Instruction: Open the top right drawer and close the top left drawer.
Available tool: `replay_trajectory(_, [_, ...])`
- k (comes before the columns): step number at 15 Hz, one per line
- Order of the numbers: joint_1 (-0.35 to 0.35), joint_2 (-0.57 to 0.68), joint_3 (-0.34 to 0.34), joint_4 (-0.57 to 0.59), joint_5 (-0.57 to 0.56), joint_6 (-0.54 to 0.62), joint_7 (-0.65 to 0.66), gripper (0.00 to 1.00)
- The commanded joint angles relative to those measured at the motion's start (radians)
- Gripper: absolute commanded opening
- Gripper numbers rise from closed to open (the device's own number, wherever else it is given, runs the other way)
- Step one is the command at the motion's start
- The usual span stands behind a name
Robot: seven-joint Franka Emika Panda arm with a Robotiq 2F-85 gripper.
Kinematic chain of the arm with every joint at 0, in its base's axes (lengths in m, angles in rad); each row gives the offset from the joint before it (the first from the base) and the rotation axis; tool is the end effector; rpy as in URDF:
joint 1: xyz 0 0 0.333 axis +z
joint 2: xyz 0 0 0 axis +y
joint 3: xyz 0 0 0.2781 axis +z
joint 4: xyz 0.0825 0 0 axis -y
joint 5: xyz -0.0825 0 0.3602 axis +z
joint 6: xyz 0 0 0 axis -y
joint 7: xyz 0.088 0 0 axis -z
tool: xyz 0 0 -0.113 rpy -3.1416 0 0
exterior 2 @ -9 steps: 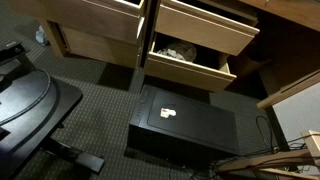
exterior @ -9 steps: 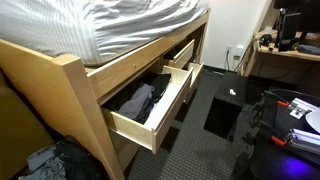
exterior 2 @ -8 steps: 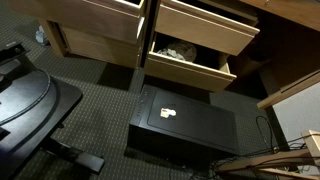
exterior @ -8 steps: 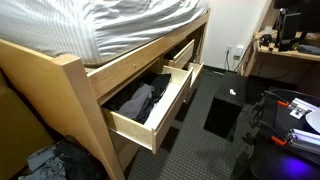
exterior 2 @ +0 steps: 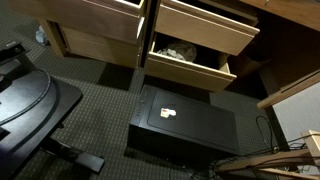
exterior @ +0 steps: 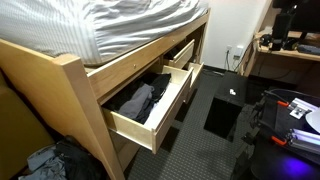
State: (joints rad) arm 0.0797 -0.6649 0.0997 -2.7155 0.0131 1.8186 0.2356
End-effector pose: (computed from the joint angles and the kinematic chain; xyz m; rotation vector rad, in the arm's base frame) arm 0.3062 0.0529 0.3786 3.0265 -0.1352 -0.3350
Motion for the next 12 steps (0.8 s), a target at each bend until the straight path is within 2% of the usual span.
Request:
replay_trajectory(1, [-0.063, -0.012, 0.037, -0.012, 0.005, 0.056, 0.154, 1.0])
replay_trajectory(4, [-0.094, -0.002, 0.065, -0.005, 0.023, 0.067, 0.312, 1.0])
replay_trajectory(5, [-0.128, 0.031, 0.051, 0.185, 0.005, -0.112, 0.339, 1.0])
replay_trajectory(6, [-0.121, 0.056, 0.044, 0.219, 0.05, -0.159, 0.37, 1.0])
replay_trajectory(7, [-0.1, 0.0, 0.052, 0.077, 0.02, -0.038, 0.322, 1.0])
replay_trajectory(8, [-0.109, 0.004, 0.05, 0.138, 0.03, -0.096, 0.342, 1.0])
replay_trajectory(10, [-0.116, 0.013, 0.048, 0.2, 0.039, -0.143, 0.357, 1.0])
replay_trajectory(11, [-0.155, 0.026, 0.067, 0.186, 0.011, -0.084, 0.441, 1.0])
replay_trajectory(12, [-0.179, 0.029, 0.057, 0.162, -0.02, -0.022, 0.47, 1.0])
